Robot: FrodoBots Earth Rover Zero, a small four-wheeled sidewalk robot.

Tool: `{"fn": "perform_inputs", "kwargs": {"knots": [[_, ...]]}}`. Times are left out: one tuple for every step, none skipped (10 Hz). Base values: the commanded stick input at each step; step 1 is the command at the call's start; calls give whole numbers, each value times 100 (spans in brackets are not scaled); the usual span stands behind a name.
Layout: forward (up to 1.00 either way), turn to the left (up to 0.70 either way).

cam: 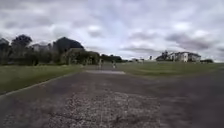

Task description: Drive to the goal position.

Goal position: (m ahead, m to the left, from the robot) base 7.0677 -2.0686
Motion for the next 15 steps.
{"fn": "perform_inputs", "kwargs": {"knots": [[70, 2], [70, 2], [70, 2], [70, 2], [70, 2], [70, 2], [70, 2], [70, 2], [70, 2], [70, 2], [70, 2], [70, 2], [70, 2], [70, 2], [70, 2]]}}
